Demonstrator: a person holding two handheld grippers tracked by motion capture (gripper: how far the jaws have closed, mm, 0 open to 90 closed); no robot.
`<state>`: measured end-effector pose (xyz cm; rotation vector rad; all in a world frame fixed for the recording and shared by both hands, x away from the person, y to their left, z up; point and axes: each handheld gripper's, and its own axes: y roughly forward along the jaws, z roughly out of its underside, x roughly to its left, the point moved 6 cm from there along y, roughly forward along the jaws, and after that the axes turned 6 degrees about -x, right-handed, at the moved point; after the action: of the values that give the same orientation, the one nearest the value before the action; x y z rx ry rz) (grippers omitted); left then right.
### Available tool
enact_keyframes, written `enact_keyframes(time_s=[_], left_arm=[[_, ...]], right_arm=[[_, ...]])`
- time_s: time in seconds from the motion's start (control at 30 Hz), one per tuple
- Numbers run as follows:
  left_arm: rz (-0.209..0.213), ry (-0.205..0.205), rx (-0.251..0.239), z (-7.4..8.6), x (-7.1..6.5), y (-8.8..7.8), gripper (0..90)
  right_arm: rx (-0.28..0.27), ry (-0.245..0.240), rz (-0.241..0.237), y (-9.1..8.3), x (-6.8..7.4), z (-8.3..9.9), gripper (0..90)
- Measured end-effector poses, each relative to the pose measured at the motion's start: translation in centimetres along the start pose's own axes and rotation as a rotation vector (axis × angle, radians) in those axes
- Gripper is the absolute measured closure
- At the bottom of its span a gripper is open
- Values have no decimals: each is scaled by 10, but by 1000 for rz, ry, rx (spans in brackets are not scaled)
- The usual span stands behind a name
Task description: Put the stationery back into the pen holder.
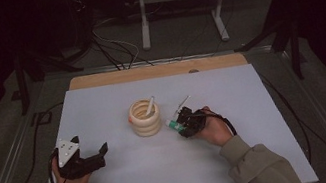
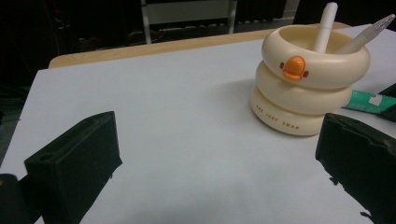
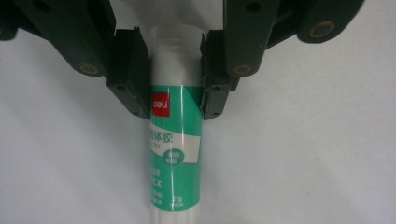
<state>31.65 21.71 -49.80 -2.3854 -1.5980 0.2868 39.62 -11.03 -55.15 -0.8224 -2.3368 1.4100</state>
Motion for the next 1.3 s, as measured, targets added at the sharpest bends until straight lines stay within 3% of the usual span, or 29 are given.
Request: enact_keyframes(time_s=[0.33, 0.77, 1.3], left_arm=[[0, -3, 1, 0, 0, 0, 4], [3, -1, 3, 1, -1, 1, 4], [2, -1, 1, 1, -1, 1, 4]], right_arm=[[-8, -5, 6, -1, 1, 1, 658], [-56, 44, -4, -12, -2, 0, 660], [-94, 49, -2, -23, -3, -2, 659]])
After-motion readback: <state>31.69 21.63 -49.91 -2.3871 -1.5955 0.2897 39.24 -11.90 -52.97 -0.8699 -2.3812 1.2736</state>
